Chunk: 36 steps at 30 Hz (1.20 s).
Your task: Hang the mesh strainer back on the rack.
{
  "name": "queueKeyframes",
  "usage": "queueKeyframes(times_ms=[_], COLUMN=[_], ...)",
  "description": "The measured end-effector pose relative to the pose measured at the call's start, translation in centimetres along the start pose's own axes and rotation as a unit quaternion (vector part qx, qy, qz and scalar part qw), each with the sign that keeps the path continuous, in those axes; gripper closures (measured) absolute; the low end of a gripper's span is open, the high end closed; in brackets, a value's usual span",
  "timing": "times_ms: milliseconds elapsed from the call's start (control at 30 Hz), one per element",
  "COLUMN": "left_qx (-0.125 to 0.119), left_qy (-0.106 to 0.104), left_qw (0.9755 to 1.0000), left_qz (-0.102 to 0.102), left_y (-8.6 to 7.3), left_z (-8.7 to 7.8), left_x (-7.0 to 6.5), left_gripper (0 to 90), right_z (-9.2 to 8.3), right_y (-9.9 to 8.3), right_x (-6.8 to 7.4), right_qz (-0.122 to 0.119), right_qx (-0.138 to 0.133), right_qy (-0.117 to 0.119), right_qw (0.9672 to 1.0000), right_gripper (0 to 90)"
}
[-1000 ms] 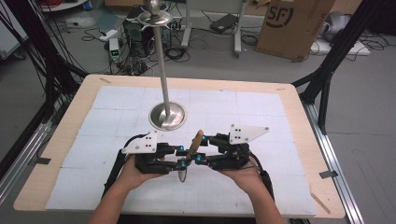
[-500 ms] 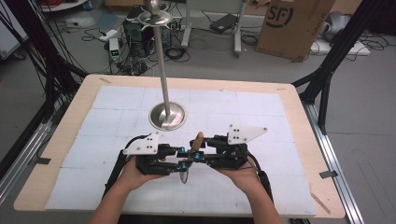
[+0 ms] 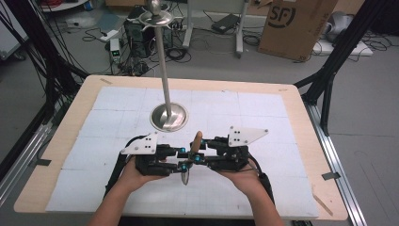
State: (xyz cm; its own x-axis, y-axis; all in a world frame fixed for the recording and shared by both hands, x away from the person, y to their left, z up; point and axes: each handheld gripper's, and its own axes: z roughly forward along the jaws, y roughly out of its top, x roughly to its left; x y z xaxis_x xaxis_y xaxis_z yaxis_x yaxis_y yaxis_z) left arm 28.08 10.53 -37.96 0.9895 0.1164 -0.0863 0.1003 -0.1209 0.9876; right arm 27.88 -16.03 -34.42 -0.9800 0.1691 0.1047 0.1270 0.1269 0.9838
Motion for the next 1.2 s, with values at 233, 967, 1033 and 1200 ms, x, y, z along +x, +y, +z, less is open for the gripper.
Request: queueKeyframes(times_ms=[233, 967, 1033, 1200], left_qx=[0.004, 0.026, 0.026, 0.018], left_qy=[0.004, 0.085, 0.097, 0.129], left_qw=[1.0000, 0.9960, 0.9949, 0.9915], left_qz=[-0.003, 0.004, -0.002, -0.011], left_y=[-0.1, 0.2, 0.3, 0.6], left_z=[0.1, -0.6, -1.1, -2.4], left_x=[0.1, -0.2, 0.0, 0.6], left_gripper=[68.4, 38.1, 38.0, 33.1], right_z=[0.4, -1.5, -1.7, -2.2], right_y=[0.0, 0.2, 0.2, 0.3], right_x=[0.1, -0.4, -0.5, -1.1], right_qz=[-0.002, -0.002, -0.001, 0.005], right_qx=[0.006, 0.005, 0.005, 0.001], right_qy=[-0.006, -0.044, -0.049, -0.059], right_qw=[1.0000, 0.9990, 0.9988, 0.9983], right_gripper=[68.1, 68.4, 68.4, 68.4])
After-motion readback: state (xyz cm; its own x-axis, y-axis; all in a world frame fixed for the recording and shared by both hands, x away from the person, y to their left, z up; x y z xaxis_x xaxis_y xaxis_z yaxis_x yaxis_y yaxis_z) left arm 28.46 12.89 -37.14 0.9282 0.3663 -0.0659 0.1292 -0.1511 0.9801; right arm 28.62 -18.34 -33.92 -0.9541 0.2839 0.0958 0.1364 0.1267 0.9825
